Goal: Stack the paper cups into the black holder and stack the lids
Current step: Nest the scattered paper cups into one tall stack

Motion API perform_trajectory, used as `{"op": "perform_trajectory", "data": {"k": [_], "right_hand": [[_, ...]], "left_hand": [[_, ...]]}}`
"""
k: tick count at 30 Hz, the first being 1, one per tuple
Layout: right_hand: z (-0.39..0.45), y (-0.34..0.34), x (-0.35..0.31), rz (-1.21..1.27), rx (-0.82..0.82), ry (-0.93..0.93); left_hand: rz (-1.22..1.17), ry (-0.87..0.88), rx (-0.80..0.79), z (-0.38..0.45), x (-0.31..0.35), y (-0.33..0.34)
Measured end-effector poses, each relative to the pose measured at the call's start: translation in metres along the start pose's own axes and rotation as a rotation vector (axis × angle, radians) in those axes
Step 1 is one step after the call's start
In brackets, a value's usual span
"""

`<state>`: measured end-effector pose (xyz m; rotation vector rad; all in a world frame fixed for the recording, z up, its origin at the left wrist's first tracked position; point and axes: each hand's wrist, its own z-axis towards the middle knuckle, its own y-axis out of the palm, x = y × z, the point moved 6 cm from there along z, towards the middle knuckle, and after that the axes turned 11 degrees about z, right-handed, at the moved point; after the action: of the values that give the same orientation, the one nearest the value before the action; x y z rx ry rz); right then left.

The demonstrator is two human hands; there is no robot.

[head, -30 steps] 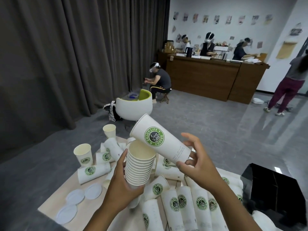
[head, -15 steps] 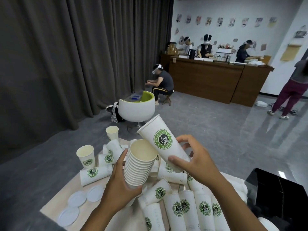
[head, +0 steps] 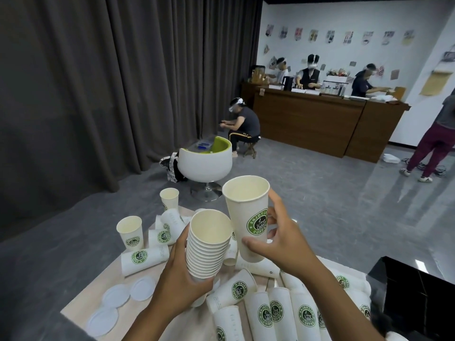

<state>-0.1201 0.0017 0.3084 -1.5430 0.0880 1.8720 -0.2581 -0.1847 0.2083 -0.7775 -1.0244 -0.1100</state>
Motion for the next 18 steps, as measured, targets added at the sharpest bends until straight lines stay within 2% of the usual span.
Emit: {"op": "perform_trajectory", "data": {"k": [7,12,18], "right_hand": [[0.012,-0.013,-0.012,0.062,0.082,-0.049],[0.029,-0.019,-0.031,0.248,0.131,-0.069],[0.047,0.021,-0.032,0.337,0.080,-0.048]], "left_hand": [[-0.027,-0.028,-0.002,0.001,-0.005,0.002],[-0.097,-0.002,-0.028,-0.006,-0.001,0.010],[-0.186,-0.041,-0.014,-0.004,-0.008,0.009]]}}
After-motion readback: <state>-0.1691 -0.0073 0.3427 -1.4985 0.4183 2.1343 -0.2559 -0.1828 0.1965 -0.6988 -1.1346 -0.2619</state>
